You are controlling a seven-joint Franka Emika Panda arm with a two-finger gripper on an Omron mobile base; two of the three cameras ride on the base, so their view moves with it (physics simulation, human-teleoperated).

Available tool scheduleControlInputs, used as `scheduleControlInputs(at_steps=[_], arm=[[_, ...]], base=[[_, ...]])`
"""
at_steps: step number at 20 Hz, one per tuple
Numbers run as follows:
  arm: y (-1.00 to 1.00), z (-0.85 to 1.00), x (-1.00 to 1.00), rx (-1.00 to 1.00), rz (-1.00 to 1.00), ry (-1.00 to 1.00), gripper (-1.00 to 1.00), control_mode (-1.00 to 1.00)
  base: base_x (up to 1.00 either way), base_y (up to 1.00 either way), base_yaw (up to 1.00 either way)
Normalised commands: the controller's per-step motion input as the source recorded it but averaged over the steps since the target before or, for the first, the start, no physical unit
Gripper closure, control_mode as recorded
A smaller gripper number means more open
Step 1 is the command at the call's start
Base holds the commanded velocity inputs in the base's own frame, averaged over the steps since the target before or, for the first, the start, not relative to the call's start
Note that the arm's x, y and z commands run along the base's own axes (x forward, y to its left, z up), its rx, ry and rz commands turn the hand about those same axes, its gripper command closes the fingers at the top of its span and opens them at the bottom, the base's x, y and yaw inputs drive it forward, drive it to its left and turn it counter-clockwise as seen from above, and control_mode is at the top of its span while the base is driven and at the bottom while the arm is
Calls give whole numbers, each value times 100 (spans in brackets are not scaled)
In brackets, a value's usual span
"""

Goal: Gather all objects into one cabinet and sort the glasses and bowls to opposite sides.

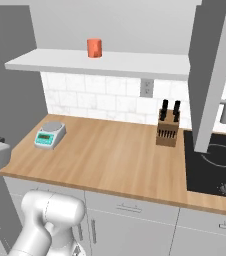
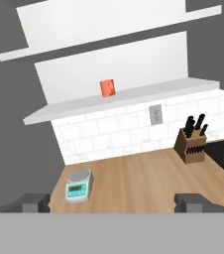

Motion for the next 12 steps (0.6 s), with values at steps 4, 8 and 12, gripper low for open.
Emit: scheduleControlInputs(at_steps=[4,8,12], arm=[[0,0,0,0,0,0,-100,100],[0,0,0,0,0,0,-100,100],[0,0,0,0,0,0,-100,100]], base=[[5,0,0],[7,0,0],[13,0,0]])
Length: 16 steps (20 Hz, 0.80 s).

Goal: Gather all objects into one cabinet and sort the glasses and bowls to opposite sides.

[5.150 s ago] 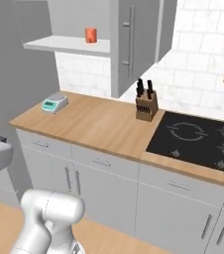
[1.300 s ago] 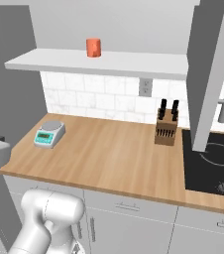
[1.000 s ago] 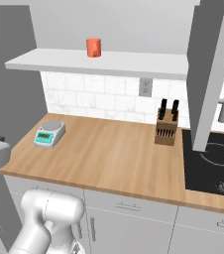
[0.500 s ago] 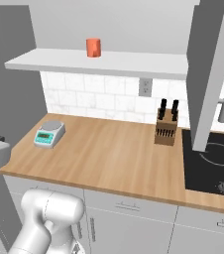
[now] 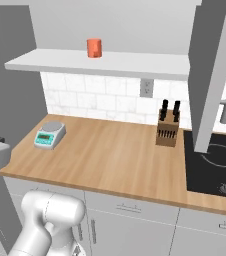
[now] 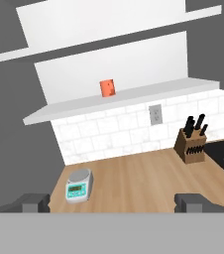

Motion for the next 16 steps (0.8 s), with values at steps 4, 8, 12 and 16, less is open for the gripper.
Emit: scheduleControlInputs(at_steps=[4,8,12,16], arm=[[0,0,0,0,0,0,-100,100],[0,0,0,0,0,0,-100,100],[0,0,0,0,0,0,-100,100],[0,0,0,0,0,0,-100,100]], base=[[24,0,0],[17,0,0],[17,0,0],[0,0,0]])
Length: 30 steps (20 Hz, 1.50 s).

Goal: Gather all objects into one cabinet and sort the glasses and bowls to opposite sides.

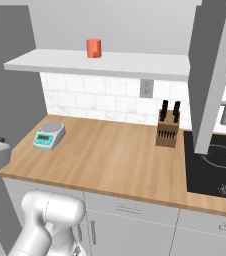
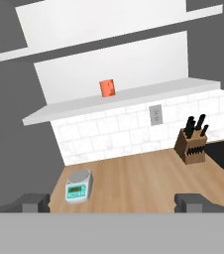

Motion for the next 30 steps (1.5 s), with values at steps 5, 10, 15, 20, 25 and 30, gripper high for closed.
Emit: scheduleControlInputs(at_steps=[5,10,15,20,25,30], arm=[[0,0,0,0,0,0,-100,100],[0,0,0,0,0,0,-100,100],[3,47,7,-2,-3,0,-100,-100],[0,100,2,-4,-5,0,-100,-100],[-23,44,74,1,-4,0,-100,-100],[-19,-6,78,7,3,2,-100,-100]], base=[[0,0,0],[0,0,0],[0,0,0],[0,0,0],[0,0,0],[0,0,0]])
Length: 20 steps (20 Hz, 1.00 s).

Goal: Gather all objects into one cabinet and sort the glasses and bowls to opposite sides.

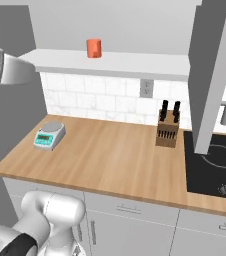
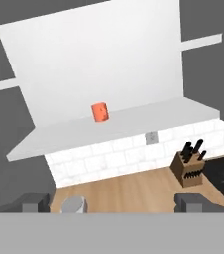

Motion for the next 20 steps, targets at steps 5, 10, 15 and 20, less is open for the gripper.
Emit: scheduleControlInputs(at_steps=[5,10,15,20], arm=[[-11,-41,58,7,0,-2,-100,-100],[-9,-11,66,0,0,-9,-100,-100],[-22,-14,69,-2,0,-1,-100,-100],[-24,-8,92,-5,0,0,-100,-100]], base=[[0,0,0],[0,0,0],[0,0,0],[0,0,0]])
